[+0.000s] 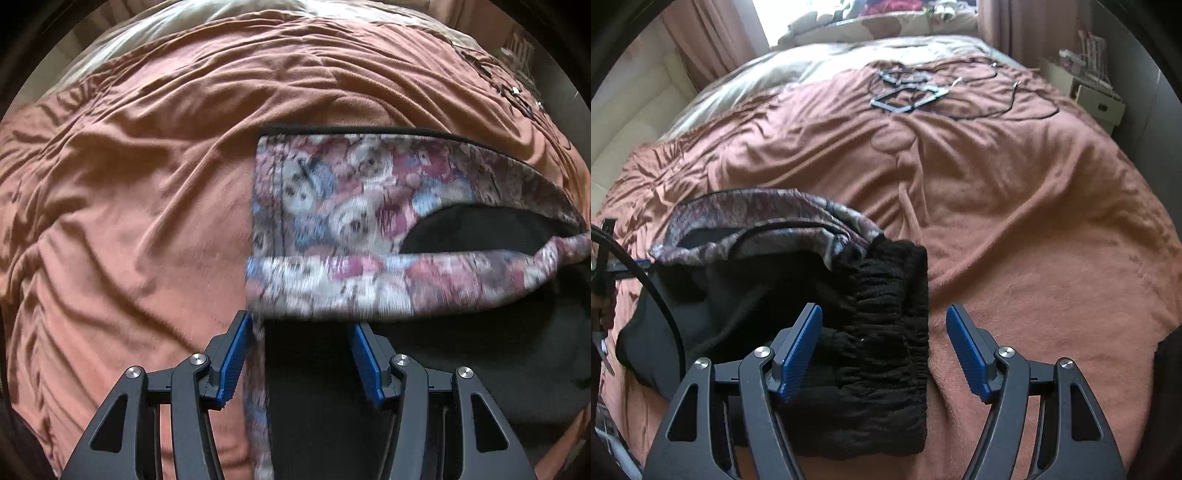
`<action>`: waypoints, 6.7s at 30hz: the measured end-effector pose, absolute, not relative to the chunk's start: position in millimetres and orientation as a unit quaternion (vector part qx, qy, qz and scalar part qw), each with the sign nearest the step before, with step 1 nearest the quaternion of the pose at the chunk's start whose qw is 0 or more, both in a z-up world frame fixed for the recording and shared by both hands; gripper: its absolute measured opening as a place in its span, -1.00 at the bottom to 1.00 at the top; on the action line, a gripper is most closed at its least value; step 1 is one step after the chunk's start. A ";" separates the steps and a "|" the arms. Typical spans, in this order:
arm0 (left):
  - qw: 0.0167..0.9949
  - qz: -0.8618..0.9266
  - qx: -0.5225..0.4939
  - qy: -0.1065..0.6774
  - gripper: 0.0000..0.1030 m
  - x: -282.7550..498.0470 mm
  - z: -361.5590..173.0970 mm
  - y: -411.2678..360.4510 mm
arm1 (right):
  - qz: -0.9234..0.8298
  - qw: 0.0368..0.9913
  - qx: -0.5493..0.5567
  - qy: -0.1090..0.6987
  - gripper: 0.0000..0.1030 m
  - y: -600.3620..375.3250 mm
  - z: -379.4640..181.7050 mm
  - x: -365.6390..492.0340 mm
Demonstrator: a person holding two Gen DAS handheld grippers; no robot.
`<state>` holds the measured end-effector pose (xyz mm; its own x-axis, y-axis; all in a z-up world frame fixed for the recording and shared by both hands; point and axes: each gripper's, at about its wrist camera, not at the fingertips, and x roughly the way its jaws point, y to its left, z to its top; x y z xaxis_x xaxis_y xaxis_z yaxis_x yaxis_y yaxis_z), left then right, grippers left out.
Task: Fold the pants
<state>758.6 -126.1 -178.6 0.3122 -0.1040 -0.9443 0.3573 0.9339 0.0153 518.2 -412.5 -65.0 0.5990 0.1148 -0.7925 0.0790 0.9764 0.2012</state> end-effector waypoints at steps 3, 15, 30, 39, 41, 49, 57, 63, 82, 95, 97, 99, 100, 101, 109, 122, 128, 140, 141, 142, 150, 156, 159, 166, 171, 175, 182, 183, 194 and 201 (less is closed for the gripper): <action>0.808 -0.134 0.113 0.562 0.09 775.7 -179.9 -132.2 | 0.009 0.885 0.106 0.453 0.33 -415.1 -69.2 528.7; 0.825 -0.138 0.061 0.545 0.09 801.0 -166.6 -123.5 | 0.025 0.894 0.117 0.432 0.24 -421.6 -71.8 521.9; 0.813 -0.162 0.070 0.555 -0.18 792.1 -174.6 -124.3 | 0.052 0.893 0.152 0.420 0.10 -437.7 -66.0 494.9; 0.815 -0.193 0.126 0.532 -0.49 773.5 -181.7 -125.0 | 0.073 0.896 0.155 0.409 -0.22 -436.9 -70.5 498.3; 0.815 -0.200 0.144 0.524 -0.54 766.6 -181.9 -126.2 | 0.075 0.898 0.152 0.406 -0.28 -435.5 -71.1 498.6; 0.831 -0.192 0.148 0.501 -0.88 767.1 -170.3 -125.8 | 0.068 0.898 0.145 0.410 -0.55 -432.4 -75.9 505.7; 0.859 -0.175 0.107 0.469 -0.90 766.0 -137.6 -112.2 | 0.065 0.912 0.132 0.382 -0.88 -429.1 -63.0 495.3; 0.878 -0.152 0.070 0.449 -0.91 771.2 -111.1 -99.6 | 0.051 0.920 0.155 0.355 -0.89 -438.7 -55.0 488.9; 0.873 -0.085 0.074 0.474 -0.91 840.1 -144.3 -123.1 | 0.007 0.917 0.175 0.359 -0.92 -441.4 -70.4 560.3; 0.860 -0.045 0.079 0.502 -0.91 866.2 -165.8 -123.7 | -0.013 0.919 0.148 0.364 -0.92 -431.1 -75.9 601.0; 0.845 -0.044 0.075 0.528 -0.88 871.4 -177.9 -123.6 | -0.019 0.914 0.138 0.381 -0.89 -427.0 -81.5 612.1; 0.842 -0.042 0.069 0.533 -0.84 871.0 -179.5 -121.5 | -0.025 0.910 0.134 0.392 -0.82 -424.0 -84.2 618.0; 0.845 -0.043 0.061 0.529 -0.74 868.8 -175.7 -118.2 | -0.025 0.908 0.139 0.395 -0.72 -424.9 -83.7 618.3; 0.846 -0.044 0.052 0.528 -0.59 867.0 -172.8 -115.1 | -0.021 0.908 0.149 0.391 -0.65 -427.2 -82.4 614.3; 0.856 -0.057 0.004 0.515 0.02 826.5 -133.3 -77.5 | -0.013 0.915 0.195 0.352 0.12 -441.3 -57.9 551.0; 0.861 -0.083 0.002 0.501 0.04 728.2 -75.6 -56.3 | -0.003 0.908 0.269 0.320 0.12 -429.8 -49.1 453.7; 0.864 -0.092 -0.019 0.495 0.04 683.3 -60.3 -52.2 | 0.012 0.885 0.341 0.316 0.12 -429.7 -71.7 431.0; 0.860 -0.084 -0.048 0.501 0.05 627.1 -73.5 -41.1 | 0.060 0.833 0.444 0.324 0.41 -450.5 -121.1 444.7; 0.859 -0.084 -0.055 0.502 0.05 624.5 -75.6 -40.2 | 0.058 0.831 0.448 0.324 0.43 -452.4 -124.4 446.1; 0.857 -0.084 -0.062 0.504 0.05 621.6 -78.4 -39.1 | 0.059 0.828 0.455 0.322 0.45 -455.3 -126.9 446.8; 0.847 -0.073 -0.096 0.518 0.05 604.7 -100.7 -25.9 | 0.069 0.805 0.494 0.321 0.49 -460.5 -155.8 469.6; 0.834 -0.069 -0.098 0.539 0.05 594.5 -129.9 -14.9 | 0.053 0.815 0.483 0.317 0.32 -459.1 -160.9 476.8; 0.823 -0.074 -0.112 0.552 0.05 590.9 -146.6 -9.8 | 0.051 0.813 0.487 0.314 -0.08 -460.1 -163.2 474.2; 0.807 -0.099 -0.130 0.568 0.05 584.2 -169.5 -13.8 | 0.060 0.815 0.484 0.311 -0.43 -456.8 -162.1 472.6; 0.804 -0.100 -0.121 0.573 -0.10 586.3 -181.4 -17.7 | 0.069 0.809 0.492 0.313 -0.38 -461.3 -167.1 476.1; 0.804 -0.105 -0.139 0.568 -0.56 586.9 -187.6 -15.6 | 0.073 0.810 0.491 0.313 -0.38 -463.2 -166.2 477.2; 0.809 -0.072 -0.191 0.551 -0.88 584.3 -186.6 2.7 | 0.072 0.816 0.491 0.296 -0.65 -468.2 -165.8 469.9; 0.809 -0.067 -0.195 0.550 -0.88 583.8 -186.5 4.8 | 0.070 0.817 0.491 0.294 -0.66 -469.5 -164.9 468.0; 0.814 -0.041 -0.195 0.545 -0.38 578.7 -169.5 22.3 | 0.083 0.814 0.485 0.307 -0.57 -474.1 -164.8 467.1; 0.830 -0.062 -0.234 0.503 0.29 579.7 -143.9 32.7 | 0.077 0.812 0.491 0.307 -0.24 -478.6 -167.0 463.9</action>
<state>579.7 32.7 -143.9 0.4867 -0.3382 -0.8055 -0.1322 0.8829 -0.4506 463.9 -478.6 -167.0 0.8000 0.4266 -0.4218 0.1755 0.5060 0.8445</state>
